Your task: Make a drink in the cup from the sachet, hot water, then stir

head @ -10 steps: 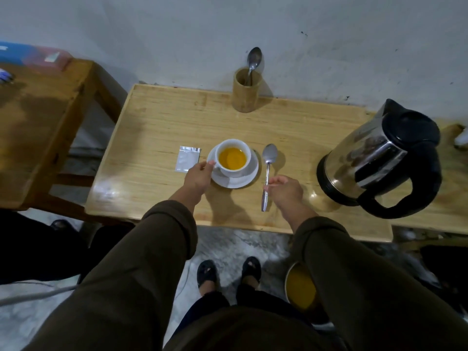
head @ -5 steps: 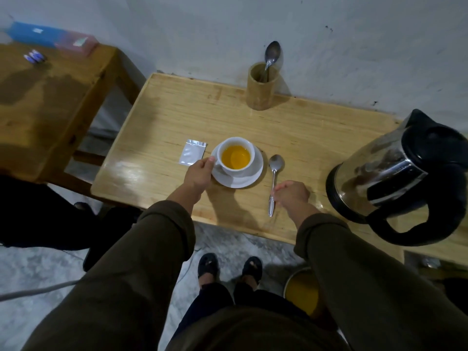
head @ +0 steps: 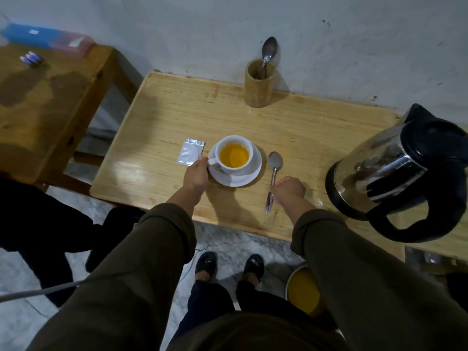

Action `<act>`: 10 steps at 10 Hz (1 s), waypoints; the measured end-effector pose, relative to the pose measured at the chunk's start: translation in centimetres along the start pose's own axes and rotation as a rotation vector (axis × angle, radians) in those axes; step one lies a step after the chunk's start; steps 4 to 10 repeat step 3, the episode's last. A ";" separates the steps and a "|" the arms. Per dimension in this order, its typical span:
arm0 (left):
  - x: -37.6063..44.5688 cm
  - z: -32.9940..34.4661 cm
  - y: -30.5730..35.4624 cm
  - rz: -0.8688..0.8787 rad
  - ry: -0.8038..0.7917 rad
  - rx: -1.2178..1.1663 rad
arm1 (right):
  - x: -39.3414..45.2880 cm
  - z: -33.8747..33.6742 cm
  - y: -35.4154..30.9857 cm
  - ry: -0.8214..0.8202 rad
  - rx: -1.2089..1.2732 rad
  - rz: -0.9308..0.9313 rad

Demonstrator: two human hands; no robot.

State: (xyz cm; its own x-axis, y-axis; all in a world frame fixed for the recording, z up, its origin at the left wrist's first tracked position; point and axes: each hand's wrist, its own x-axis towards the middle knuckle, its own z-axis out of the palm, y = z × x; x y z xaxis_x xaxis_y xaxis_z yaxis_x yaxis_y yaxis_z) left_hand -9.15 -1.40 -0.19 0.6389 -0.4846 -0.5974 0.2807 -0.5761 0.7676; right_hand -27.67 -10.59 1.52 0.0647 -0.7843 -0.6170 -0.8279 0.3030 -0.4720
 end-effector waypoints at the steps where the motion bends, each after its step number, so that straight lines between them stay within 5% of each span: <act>1: 0.3 -0.2 0.0 -0.009 -0.040 -0.005 | -1.0 -0.4 -0.7 0.070 -0.047 0.013; 3: 0.3 -1.5 0.5 -0.027 -0.098 0.081 | -2.3 -0.5 -1.4 0.179 0.063 -0.009; 10: 0.3 -1.5 0.5 -0.027 -0.098 0.081 | -2.3 -0.5 -1.4 0.179 0.063 -0.009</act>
